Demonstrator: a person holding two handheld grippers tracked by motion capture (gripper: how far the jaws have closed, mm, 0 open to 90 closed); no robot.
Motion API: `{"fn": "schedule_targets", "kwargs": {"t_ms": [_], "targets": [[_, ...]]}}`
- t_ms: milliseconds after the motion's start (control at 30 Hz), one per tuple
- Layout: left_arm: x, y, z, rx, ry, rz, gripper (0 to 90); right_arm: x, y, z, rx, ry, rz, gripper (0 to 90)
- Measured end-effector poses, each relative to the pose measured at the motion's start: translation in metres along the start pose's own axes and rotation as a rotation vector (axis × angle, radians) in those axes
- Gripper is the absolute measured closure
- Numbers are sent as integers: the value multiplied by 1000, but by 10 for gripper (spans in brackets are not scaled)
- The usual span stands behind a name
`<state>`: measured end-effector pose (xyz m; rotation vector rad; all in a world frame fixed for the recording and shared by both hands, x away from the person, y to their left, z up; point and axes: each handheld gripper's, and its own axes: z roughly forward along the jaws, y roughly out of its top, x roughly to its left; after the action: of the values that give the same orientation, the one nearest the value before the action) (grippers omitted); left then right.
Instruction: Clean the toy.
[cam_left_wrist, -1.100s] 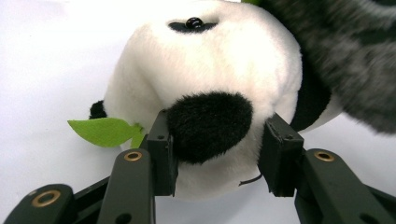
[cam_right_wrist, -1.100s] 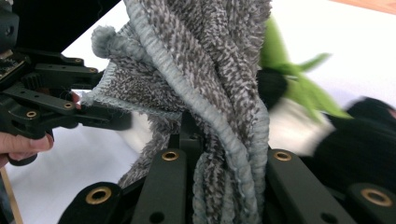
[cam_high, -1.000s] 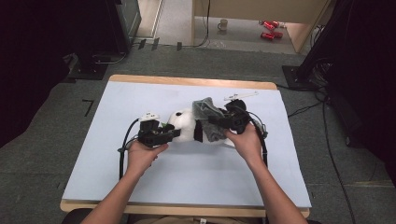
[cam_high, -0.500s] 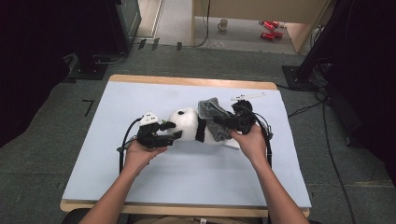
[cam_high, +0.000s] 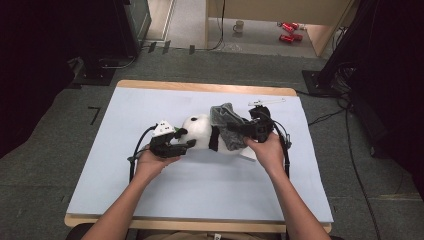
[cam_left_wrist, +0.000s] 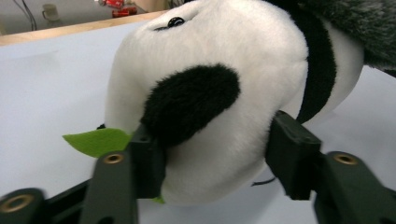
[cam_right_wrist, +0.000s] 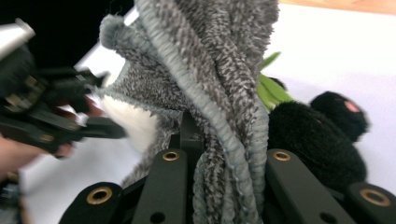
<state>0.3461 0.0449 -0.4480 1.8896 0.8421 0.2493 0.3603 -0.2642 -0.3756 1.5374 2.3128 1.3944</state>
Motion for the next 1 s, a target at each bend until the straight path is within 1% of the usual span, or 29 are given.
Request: {"fn": "schedule_targets", "kwargs": {"t_ms": [33, 100, 133, 200, 267, 333, 367, 433, 467, 533, 567, 667, 733, 800, 833, 900, 967, 1000], "targets": [[-2, 1, -1, 4, -1, -8, 489, 2, 1, -1, -4, 8, 9, 782], [-5, 3, -1, 7, -3, -19, 505, 10, 3, -1, -19, 35, 0, 782], [-8, 3, -1, 8, -2, -24, 508, 14, 4, 0, -20, 49, -11, 782], [-12, 2, -1, 8, 4, -30, 510, 25, 6, 5, -16, 62, -47, 781], [-15, 2, -2, 16, 15, -48, 509, 36, 7, 13, -5, 67, -88, 781], [-16, 2, -4, 21, 22, -69, 509, 45, 8, 21, 7, 77, -116, 780], [-18, 1, -4, 22, 25, -78, 508, 49, 8, 25, 13, 84, -121, 779], [-20, 0, -4, 19, 33, -78, 508, 56, 8, 33, 26, 113, -119, 777], [-21, 0, -5, 18, 33, -79, 508, 60, 7, 37, 34, 122, -126, 776], [-23, -1, -5, 22, 47, -80, 504, 68, 5, 47, 47, 116, -157, 772], [-23, -1, -5, 30, 53, -87, 501, 70, 3, 52, 58, 114, -163, 770], [-19, -3, -5, 40, 55, -111, 501, 68, 0, 61, 62, 89, -210, 770], [-17, -3, -4, 44, 44, -138, 509, 65, 0, 62, 67, 80, -224, 771], [-15, -4, -3, 43, 43, -142, 515, 62, 0, 60, 62, 64, -230, 771], [-13, -4, -3, 44, 40, -148, 516, 61, 0, 59, 61, 55, -241, 771], [-10, -4, -2, 45, 43, -155, 518, 59, 0, 57, 59, 39, -242, 770], [-7, -3, -2, 44, 39, -174, 519, 53, 0, 54, 57, 5, -236, 769], [-6, -3, -2, 45, 33, -181, 519, 49, 0, 51, 58, -4, -222, 769]]}}
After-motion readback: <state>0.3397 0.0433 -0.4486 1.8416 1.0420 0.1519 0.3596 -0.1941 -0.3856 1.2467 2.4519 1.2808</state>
